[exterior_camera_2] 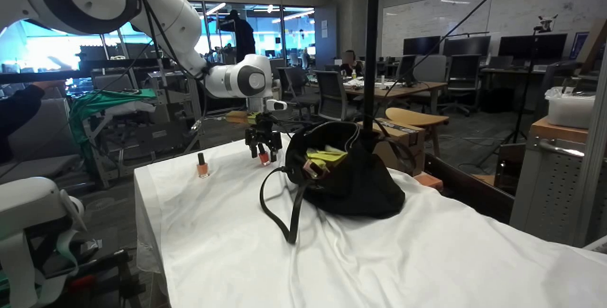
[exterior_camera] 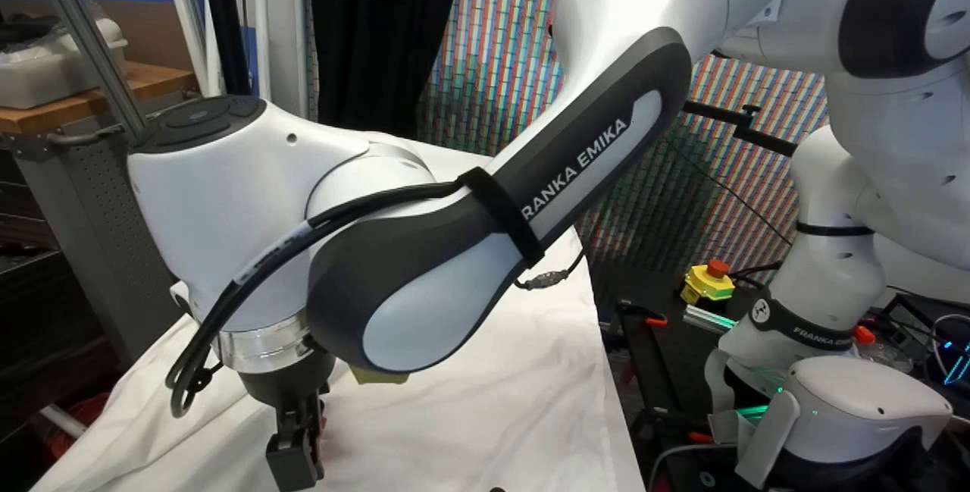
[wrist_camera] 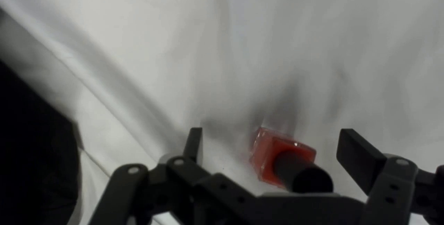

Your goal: Pick up the nail polish and put them in the bag

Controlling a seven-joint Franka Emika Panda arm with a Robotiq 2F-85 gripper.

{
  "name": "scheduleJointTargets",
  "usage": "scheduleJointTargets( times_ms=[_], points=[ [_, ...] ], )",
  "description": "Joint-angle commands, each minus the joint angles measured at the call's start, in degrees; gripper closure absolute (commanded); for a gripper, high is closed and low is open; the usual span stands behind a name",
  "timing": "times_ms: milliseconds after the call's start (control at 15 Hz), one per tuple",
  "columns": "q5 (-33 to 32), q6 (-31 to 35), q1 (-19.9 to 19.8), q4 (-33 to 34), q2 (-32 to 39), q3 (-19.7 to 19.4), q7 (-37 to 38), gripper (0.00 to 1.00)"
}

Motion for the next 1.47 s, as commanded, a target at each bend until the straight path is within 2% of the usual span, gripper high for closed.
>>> scheduleJointTargets(
  times_ms=[0, 333, 400, 467, 867, 1067, 1400],
  points=[
    [-0.7, -2.4, 1.0, 2.8, 2.0, -0.3, -2.1, 0.0],
    [-0.5, -0.4, 0.8, 2.7, 1.8, 0.0, -4.1, 0.0],
    [-0.4, -0.5, 0.7, 2.9, 1.9, 0.0, -4.4, 0.06],
    [-0.4, -0.5, 0.6, 3.0, 1.8, 0.0, -4.7, 0.25],
    [-0.9, 0.9, 0.6, 3.1, 2.0, -0.6, -4.5, 0.67],
    [-1.1, 1.4, 0.6, 2.8, 1.6, -0.9, -4.2, 0.85],
    [-1.5, 1.3, 0.5, 1.5, -0.2, -1.2, -4.4, 0.85]
  ],
)
